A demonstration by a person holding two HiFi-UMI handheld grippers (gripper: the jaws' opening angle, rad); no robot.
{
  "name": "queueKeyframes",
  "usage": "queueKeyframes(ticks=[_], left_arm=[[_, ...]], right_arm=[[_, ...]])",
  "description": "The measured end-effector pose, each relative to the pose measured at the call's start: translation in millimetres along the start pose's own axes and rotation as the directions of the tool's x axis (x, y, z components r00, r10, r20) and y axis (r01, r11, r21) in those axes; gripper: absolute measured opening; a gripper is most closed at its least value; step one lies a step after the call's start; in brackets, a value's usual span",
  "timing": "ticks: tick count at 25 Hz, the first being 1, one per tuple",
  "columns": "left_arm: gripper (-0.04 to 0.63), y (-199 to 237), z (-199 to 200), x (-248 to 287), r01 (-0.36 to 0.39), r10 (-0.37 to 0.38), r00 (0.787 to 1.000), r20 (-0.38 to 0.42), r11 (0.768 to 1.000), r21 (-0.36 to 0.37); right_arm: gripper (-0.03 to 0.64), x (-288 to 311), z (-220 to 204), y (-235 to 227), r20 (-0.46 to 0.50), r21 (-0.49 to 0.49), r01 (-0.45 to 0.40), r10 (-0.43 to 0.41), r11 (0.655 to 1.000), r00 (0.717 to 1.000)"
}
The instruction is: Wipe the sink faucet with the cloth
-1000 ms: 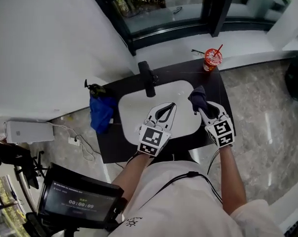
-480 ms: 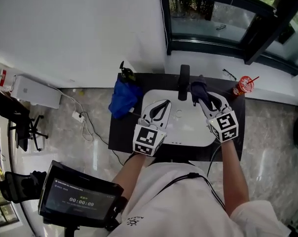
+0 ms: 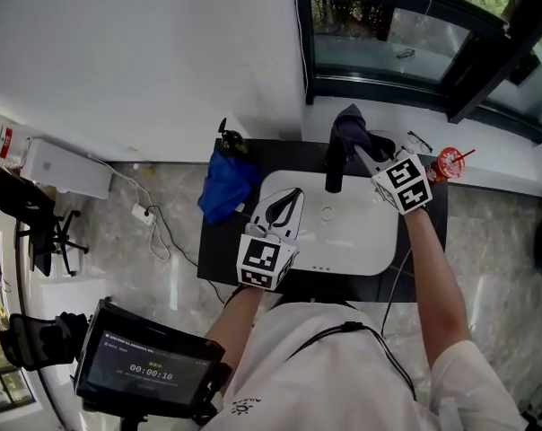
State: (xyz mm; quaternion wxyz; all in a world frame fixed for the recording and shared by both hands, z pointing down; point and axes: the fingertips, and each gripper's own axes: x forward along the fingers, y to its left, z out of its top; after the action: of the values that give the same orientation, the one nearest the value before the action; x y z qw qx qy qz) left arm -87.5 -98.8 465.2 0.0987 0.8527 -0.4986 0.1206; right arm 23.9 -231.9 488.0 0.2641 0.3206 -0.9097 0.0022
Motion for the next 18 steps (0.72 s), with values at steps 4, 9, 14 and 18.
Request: queueKeyframes(ticks=[4, 9, 14, 18], left_arm=[[-0.006, -2, 2, 0, 0.0, 0.0, 1.0, -0.008, 1.0, 0.003], [-0.006, -1, 3, 1, -0.004, 0.004, 1.0, -0.014, 1.0, 0.009], [-0.006, 0, 2, 0, -0.01, 0.01, 1.0, -0.024, 1.0, 0.007], [-0.006, -2, 1, 2, -0.004, 0.005, 1.0, -0.022, 1.0, 0.006]], right_arm=[[0.11, 16, 11, -9, -0.032, -0.05, -0.031, 0.03, 0.998, 0.999], [0.11, 30, 14, -15, -0.068, -0.08, -0.052, 0.046, 0.995, 0.997], [0.11, 41, 8, 0, -0.126, -0.125, -0.104, 0.088, 0.987, 0.988], [0.11, 44, 7, 2, -0.151, -0.163, -0.119, 0.095, 0.979, 0.984]])
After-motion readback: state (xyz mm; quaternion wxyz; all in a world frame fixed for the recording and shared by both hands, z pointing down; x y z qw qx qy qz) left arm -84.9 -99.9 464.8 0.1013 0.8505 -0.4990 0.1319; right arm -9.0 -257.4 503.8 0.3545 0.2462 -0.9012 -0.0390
